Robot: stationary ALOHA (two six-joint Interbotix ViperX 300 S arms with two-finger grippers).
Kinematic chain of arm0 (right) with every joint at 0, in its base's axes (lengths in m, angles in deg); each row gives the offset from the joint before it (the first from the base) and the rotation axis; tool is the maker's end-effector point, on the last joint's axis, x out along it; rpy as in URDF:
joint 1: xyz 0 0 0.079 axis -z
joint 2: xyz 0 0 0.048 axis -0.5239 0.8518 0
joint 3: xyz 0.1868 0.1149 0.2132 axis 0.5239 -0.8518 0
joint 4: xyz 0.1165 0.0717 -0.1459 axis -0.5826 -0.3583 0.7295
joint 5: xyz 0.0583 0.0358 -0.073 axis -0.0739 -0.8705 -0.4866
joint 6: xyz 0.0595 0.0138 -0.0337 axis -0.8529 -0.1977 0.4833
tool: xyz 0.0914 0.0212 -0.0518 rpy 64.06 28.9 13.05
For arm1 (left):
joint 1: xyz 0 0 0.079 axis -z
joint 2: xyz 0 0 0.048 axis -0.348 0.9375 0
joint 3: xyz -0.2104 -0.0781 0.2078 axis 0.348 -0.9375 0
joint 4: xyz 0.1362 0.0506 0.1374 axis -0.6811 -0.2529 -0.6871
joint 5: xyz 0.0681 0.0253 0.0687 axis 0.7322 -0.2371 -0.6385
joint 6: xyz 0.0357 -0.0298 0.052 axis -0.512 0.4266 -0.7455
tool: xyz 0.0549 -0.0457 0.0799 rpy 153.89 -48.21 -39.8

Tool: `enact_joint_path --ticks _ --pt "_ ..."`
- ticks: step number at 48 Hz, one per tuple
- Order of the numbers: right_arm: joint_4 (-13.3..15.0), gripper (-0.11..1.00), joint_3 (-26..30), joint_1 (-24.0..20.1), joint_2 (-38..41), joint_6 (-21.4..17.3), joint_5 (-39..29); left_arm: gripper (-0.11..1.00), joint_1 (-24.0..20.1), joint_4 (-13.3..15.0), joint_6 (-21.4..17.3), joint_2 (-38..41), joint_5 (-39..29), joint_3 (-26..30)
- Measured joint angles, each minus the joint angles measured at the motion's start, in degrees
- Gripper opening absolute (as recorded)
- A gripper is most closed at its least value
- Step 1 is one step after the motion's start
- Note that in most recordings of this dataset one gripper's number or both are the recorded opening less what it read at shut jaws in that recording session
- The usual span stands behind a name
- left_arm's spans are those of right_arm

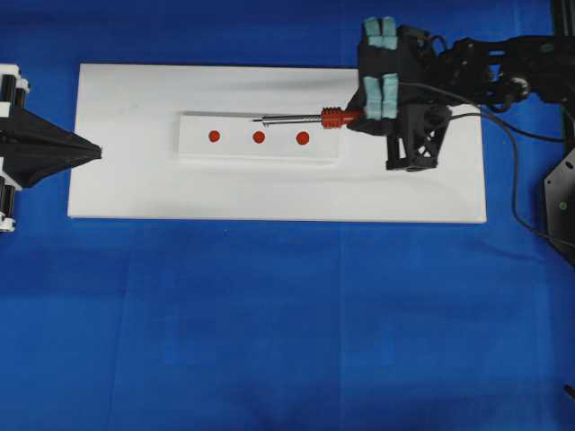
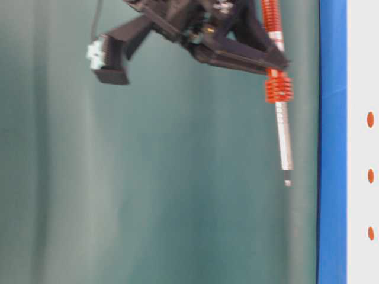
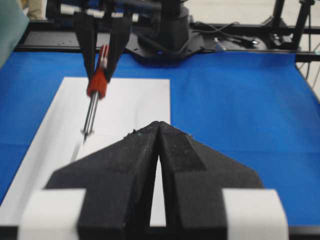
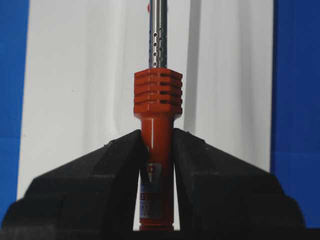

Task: Touch the tip of the soldering iron to the mark.
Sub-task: 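Lift the iron up and shift it right above the strip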

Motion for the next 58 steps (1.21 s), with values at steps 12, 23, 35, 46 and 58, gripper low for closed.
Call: enact_joint_path --ticks 12,23,35,46,58 --pt "0.62 0.06 0.00 0.26 -2.37 0.09 -0.62 0.00 0.00 0.00 0.09 0.09 0.00 0.00" --pt "0.88 0.06 0.00 0.26 -2.37 0.00 -0.62 0.00 0.00 0.00 0.00 0.00 0.09 0.00" --pt "0.97 0.06 0.00 0.62 -2.46 0.00 -0.70 0.00 -0.09 0.00 0.09 0.00 0.35 0.00" --pt "0.97 0.06 -2.11 0.97 -4.75 0.00 -1.76 0.00 0.00 0.00 0.09 0.00 0.44 0.00" --pt "0.97 0.06 -6.86 2.02 -10.72 -0.97 -2.29 0.00 0.00 0.00 0.09 0.00 0.44 0.00"
